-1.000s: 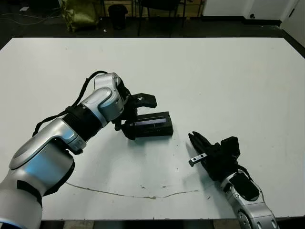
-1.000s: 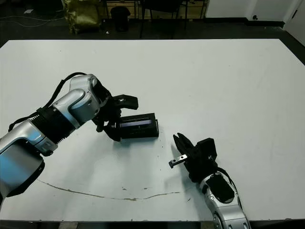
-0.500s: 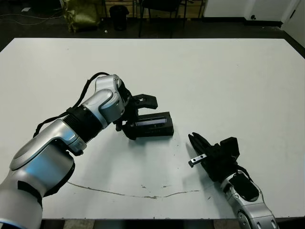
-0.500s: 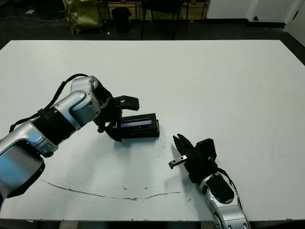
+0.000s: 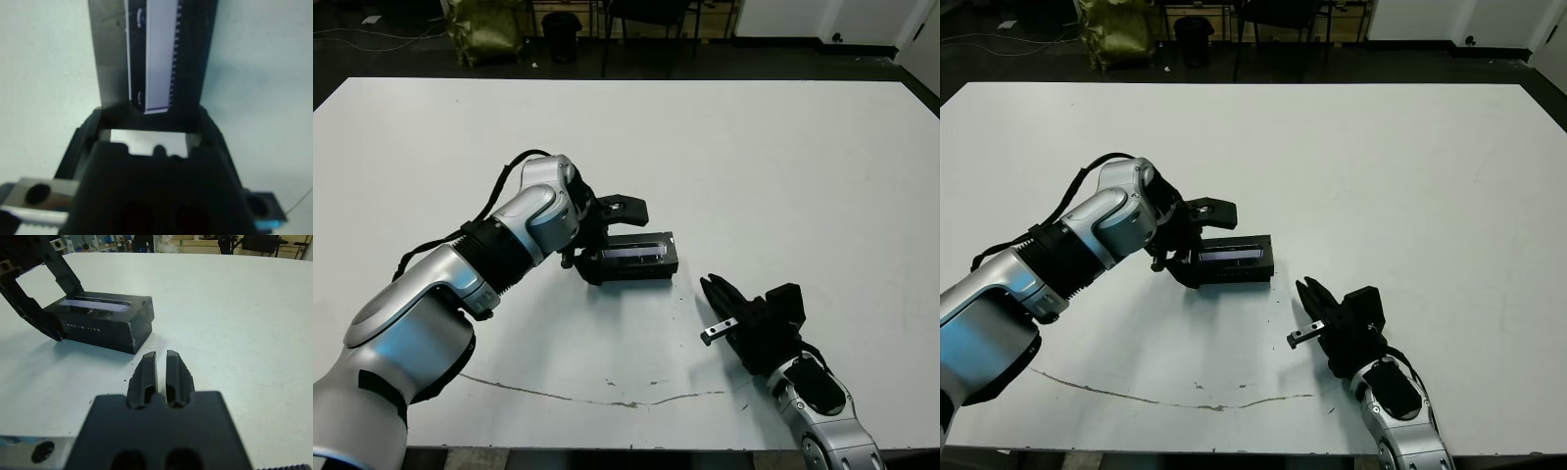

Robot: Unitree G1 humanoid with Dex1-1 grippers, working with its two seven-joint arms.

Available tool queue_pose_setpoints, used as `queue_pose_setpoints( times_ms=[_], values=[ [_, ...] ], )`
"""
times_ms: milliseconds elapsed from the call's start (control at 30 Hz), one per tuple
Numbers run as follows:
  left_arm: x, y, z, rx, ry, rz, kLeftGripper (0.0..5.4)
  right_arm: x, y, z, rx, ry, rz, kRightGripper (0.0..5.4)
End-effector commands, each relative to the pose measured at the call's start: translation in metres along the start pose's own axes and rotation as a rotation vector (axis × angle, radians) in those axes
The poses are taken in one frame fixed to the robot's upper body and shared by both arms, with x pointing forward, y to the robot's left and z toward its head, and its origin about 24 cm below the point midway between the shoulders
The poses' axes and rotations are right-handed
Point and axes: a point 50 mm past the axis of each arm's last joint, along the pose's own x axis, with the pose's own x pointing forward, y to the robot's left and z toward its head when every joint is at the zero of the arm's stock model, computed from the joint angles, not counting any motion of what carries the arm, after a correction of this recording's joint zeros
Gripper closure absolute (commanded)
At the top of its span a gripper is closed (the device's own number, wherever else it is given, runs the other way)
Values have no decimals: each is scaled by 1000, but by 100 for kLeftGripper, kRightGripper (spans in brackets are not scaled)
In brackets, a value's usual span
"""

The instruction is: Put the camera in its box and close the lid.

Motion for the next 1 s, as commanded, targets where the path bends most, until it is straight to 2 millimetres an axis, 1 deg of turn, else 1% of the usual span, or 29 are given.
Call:
queue_pose_setpoints(
  times_ms=[33,233,333,367,467,500,567,633,700,833,900,933,1000],
  values=[
    [22,-12,10,2,-8,-62,304,-3,0,-4,5,25,-2,540],
    [25,-14,12,13,-2,-63,304,-3,1,-4,-7,27,-5,540],
    [24,-15,13,21,4,-23,304,-3,1,-4,-2,25,-2,540],
    [23,-15,14,38,8,-13,286,-3,1,-4,1,23,0,540],
    [21,-19,16,229,-18,-44,215,-3,0,-5,2,23,4,540],
    [21,-19,16,263,-45,-52,207,-3,0,-5,4,22,2,540],
    [23,-18,13,262,-95,-65,215,-3,-1,-5,8,23,-5,540],
    [25,-17,11,229,-108,-70,195,-4,-1,-4,9,24,-10,540],
    [26,-16,10,187,-79,-47,152,-4,-1,-4,7,28,-17,540],
    [24,-16,11,186,-21,6,57,-4,-2,0,-3,7,-15,540],
    [23,-18,12,248,6,24,11,-4,-4,1,2,-1,-16,540],
    [23,-18,11,255,11,27,2,-4,-4,2,2,-3,-19,540],
    [22,-19,10,295,24,54,2,-4,-5,4,-5,-1,-30,540]
  ],
)
